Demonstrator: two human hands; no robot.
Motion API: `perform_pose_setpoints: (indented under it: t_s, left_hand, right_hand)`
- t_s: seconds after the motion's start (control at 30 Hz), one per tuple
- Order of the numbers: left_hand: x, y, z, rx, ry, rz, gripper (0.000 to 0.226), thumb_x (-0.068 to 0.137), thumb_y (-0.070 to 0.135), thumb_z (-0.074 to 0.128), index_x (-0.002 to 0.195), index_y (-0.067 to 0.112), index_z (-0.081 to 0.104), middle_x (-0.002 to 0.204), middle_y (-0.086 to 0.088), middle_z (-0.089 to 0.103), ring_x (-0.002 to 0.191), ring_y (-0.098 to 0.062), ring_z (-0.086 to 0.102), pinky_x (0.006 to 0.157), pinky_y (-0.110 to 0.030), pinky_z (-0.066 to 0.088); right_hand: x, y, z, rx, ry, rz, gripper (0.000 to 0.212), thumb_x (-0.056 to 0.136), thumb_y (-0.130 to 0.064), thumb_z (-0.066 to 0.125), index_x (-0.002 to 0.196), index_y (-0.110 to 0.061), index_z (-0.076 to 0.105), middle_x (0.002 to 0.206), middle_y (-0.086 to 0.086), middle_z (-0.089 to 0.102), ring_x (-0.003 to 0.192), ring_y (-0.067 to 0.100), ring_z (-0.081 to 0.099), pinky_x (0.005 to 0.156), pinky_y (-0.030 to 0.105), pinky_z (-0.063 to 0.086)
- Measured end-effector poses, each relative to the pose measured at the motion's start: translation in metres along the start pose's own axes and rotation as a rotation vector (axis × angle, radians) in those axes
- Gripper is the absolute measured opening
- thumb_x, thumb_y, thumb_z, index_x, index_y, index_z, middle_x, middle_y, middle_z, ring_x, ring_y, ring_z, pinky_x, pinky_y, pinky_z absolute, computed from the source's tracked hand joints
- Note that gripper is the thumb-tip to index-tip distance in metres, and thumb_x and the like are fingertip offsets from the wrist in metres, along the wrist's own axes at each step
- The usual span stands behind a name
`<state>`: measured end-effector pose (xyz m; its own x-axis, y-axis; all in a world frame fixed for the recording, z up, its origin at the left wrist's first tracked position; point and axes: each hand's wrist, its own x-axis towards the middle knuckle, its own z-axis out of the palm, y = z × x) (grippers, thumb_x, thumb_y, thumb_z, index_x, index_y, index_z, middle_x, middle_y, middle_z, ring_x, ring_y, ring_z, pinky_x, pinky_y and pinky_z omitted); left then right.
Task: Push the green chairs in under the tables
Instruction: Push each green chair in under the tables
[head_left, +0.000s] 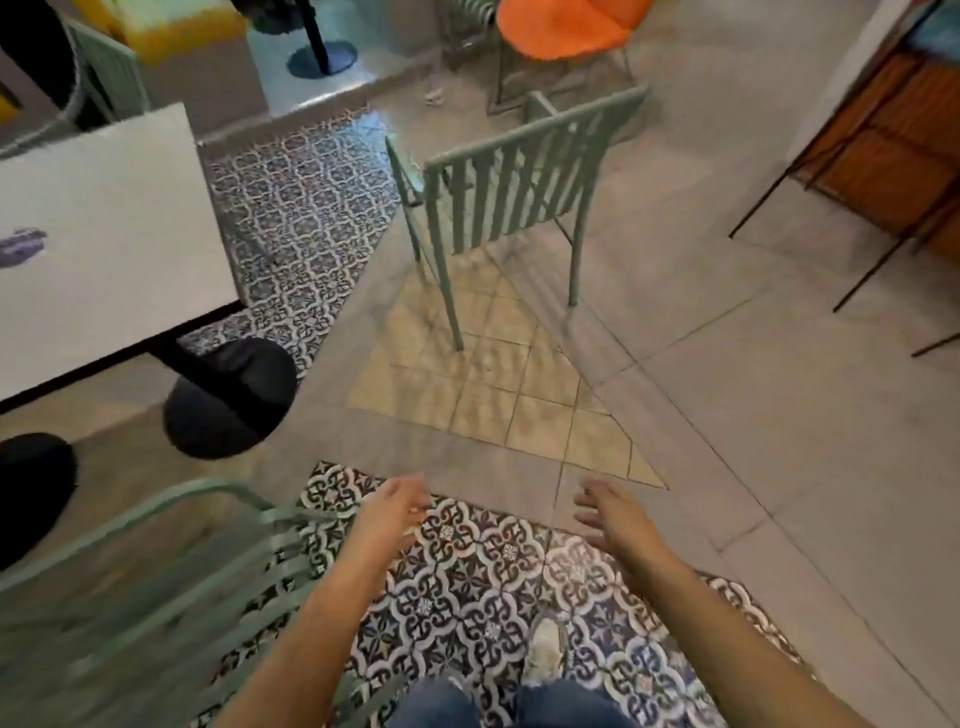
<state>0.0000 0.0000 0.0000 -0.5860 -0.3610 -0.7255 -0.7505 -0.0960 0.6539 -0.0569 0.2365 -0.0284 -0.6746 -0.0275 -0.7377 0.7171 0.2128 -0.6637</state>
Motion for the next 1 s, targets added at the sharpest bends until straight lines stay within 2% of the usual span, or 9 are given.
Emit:
perform_pose_setpoints:
  t_s: [0.07, 0.17, 0.3, 0.37, 0.53, 0.67, 0.8, 0.93, 1.0]
  left_hand:
    - [0.016, 0.022, 0.028, -0.133, -0.055, -0.049, 0.027, 0.101, 0.03, 0.046, 0.119, 0.011, 0.053, 0.115, -0.012, 0.062, 0.108, -0.026, 0.058, 0.1, -0.044, 0.042]
    - [0.046, 0.056, 0.06, -0.209, -0.147, -0.03, 0.042, 0.1, 0.036, 0.044, 0.13, 0.007, 0.049, 0.124, -0.014, 0.06, 0.115, -0.029, 0.056, 0.099, -0.045, 0.045]
    - [0.093, 0.106, 0.096, -0.287, -0.194, -0.029, 0.044, 0.101, 0.037, 0.041, 0.132, 0.007, 0.048, 0.126, -0.014, 0.058, 0.117, -0.029, 0.055, 0.1, -0.043, 0.043]
    - [0.123, 0.138, 0.112, -0.349, -0.188, -0.027, 0.042, 0.101, 0.038, 0.041, 0.129, 0.007, 0.049, 0.122, -0.012, 0.059, 0.111, -0.027, 0.057, 0.097, -0.042, 0.043]
    - [0.213, 0.231, 0.136, -0.502, -0.188, -0.026, 0.048, 0.1, 0.041, 0.042, 0.132, 0.006, 0.049, 0.127, -0.016, 0.058, 0.111, -0.027, 0.057, 0.098, -0.044, 0.044]
    - [0.259, 0.301, 0.15, -0.647, -0.138, -0.043, 0.052, 0.099, 0.045, 0.044, 0.134, 0.006, 0.045, 0.128, -0.018, 0.054, 0.115, -0.033, 0.056, 0.097, -0.052, 0.047]
    - [0.301, 0.368, 0.161, -0.708, -0.092, -0.04, 0.057, 0.097, 0.047, 0.046, 0.137, 0.007, 0.041, 0.127, -0.018, 0.053, 0.112, -0.034, 0.057, 0.087, -0.051, 0.051]
    - [0.338, 0.415, 0.183, -0.741, -0.04, -0.038, 0.057, 0.097, 0.046, 0.047, 0.137, 0.006, 0.041, 0.13, -0.02, 0.051, 0.117, -0.035, 0.055, 0.083, -0.05, 0.052]
    - [0.356, 0.435, 0.197, -0.769, 0.001, -0.043, 0.059, 0.098, 0.046, 0.046, 0.14, 0.006, 0.037, 0.135, -0.021, 0.048, 0.122, -0.037, 0.051, 0.086, -0.051, 0.05]
  right_hand:
    - [0.017, -0.013, -0.027, 0.199, 0.019, 0.044, 0.027, 0.1, -0.033, 0.047, 0.117, -0.013, 0.054, 0.114, 0.01, 0.06, 0.094, 0.019, 0.059, 0.09, 0.043, 0.047]
    - [0.041, -0.037, -0.058, 0.389, 0.002, 0.091, 0.035, 0.099, -0.035, 0.047, 0.125, -0.011, 0.052, 0.117, 0.01, 0.06, 0.106, 0.025, 0.059, 0.092, 0.043, 0.048]
    - [0.079, -0.071, -0.081, 0.535, 0.029, 0.127, 0.036, 0.099, -0.037, 0.047, 0.123, -0.011, 0.053, 0.119, 0.012, 0.06, 0.107, 0.027, 0.06, 0.075, 0.038, 0.049]
    - [0.106, -0.097, -0.09, 0.551, 0.046, 0.117, 0.037, 0.098, -0.036, 0.047, 0.124, -0.009, 0.053, 0.119, 0.014, 0.061, 0.107, 0.029, 0.06, 0.074, 0.038, 0.049]
    - [0.188, -0.192, -0.111, 0.529, 0.099, 0.082, 0.042, 0.099, -0.033, 0.046, 0.13, -0.005, 0.05, 0.122, 0.018, 0.059, 0.109, 0.033, 0.059, 0.092, 0.045, 0.046]
    - [0.235, -0.264, -0.123, 0.511, 0.109, 0.064, 0.042, 0.1, -0.034, 0.045, 0.132, -0.006, 0.049, 0.124, 0.017, 0.058, 0.109, 0.032, 0.059, 0.089, 0.043, 0.048]
    - [0.285, -0.335, -0.129, 0.547, 0.067, 0.056, 0.04, 0.099, -0.036, 0.046, 0.128, -0.009, 0.05, 0.122, 0.016, 0.059, 0.106, 0.03, 0.06, 0.089, 0.043, 0.048]
    - [0.346, -0.397, -0.131, 0.54, 0.002, 0.067, 0.041, 0.099, -0.036, 0.045, 0.131, -0.01, 0.048, 0.12, 0.014, 0.058, 0.107, 0.029, 0.059, 0.08, 0.038, 0.05]
    - [0.381, -0.426, -0.133, 0.521, -0.045, 0.083, 0.041, 0.099, -0.036, 0.046, 0.131, -0.011, 0.048, 0.123, 0.016, 0.057, 0.111, 0.029, 0.058, 0.077, 0.038, 0.05]
